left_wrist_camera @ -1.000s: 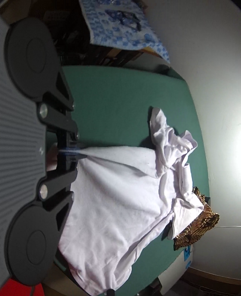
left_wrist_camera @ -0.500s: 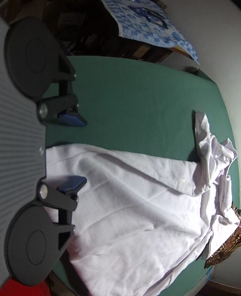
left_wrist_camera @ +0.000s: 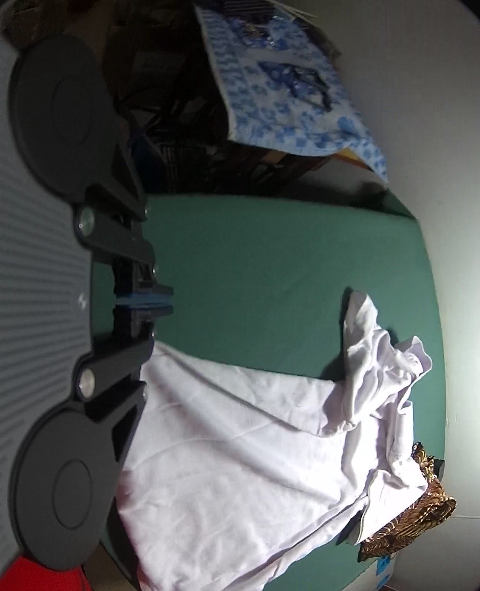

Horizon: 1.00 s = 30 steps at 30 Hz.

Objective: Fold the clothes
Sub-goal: 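Grasp the white shirt hem with the right gripper and pull it straight, then grasp the brown-gold garment with the right gripper and lift it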

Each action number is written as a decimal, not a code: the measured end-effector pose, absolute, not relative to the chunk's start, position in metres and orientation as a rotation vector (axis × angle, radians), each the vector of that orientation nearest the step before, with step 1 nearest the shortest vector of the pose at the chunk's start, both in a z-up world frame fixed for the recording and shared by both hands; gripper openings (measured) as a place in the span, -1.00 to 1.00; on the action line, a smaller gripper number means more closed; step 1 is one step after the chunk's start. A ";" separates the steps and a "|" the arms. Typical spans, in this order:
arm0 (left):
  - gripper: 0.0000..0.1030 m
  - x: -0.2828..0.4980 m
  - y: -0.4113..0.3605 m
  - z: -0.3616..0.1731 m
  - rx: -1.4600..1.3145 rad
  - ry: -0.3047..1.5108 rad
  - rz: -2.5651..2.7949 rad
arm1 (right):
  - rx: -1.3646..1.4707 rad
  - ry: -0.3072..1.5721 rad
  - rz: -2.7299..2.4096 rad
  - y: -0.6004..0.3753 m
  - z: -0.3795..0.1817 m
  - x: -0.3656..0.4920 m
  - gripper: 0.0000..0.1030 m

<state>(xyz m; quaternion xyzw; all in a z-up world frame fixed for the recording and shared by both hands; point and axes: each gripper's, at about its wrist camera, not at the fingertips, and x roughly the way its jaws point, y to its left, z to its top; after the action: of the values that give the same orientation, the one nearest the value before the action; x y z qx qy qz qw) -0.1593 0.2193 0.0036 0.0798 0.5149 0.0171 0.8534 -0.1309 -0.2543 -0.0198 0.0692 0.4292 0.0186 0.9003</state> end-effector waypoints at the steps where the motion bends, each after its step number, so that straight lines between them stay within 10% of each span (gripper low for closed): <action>1: -0.74 -0.160 0.221 -0.003 0.173 1.101 0.025 | 0.140 0.919 0.076 -0.248 -0.026 -0.131 -0.79; 3: -0.32 -0.164 0.221 -0.024 0.199 1.151 -0.001 | 0.118 0.987 0.163 -0.230 -0.041 -0.133 -0.52; 5: -0.42 -0.169 0.219 -0.049 0.215 1.201 -0.013 | 0.087 1.036 0.227 -0.213 -0.056 -0.137 -0.17; 10: -0.04 -0.182 0.203 -0.067 0.086 1.201 -0.121 | 0.042 1.056 0.243 -0.198 -0.076 -0.143 -0.12; 13: -0.50 -0.175 0.188 -0.069 0.112 1.206 -0.118 | -0.002 1.051 0.232 -0.198 -0.077 -0.140 -0.96; 14: -0.85 -0.174 0.186 -0.070 0.133 1.223 -0.122 | -0.016 1.068 0.212 -0.201 -0.076 -0.137 -0.96; 17: -0.95 -0.177 0.190 -0.069 0.191 1.278 -0.085 | -0.054 1.095 0.138 -0.224 -0.072 -0.132 -0.96; 23: -0.83 -0.175 0.207 -0.028 0.257 1.240 0.039 | -0.151 1.102 0.174 -0.249 -0.041 -0.097 -0.74; 27: -0.57 -0.126 0.176 -0.007 0.225 1.120 0.054 | -0.054 0.881 0.285 -0.244 -0.008 -0.047 -0.19; 30: -0.54 -0.085 0.147 0.004 0.193 1.030 0.053 | -0.156 0.763 0.341 -0.215 -0.009 -0.006 -0.24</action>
<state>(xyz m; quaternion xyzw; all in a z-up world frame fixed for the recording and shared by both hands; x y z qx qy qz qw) -0.0847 0.1471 0.0038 0.0920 0.4916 0.0252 0.8656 -0.0064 -0.2146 -0.0086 -0.0755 0.3702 0.1652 0.9110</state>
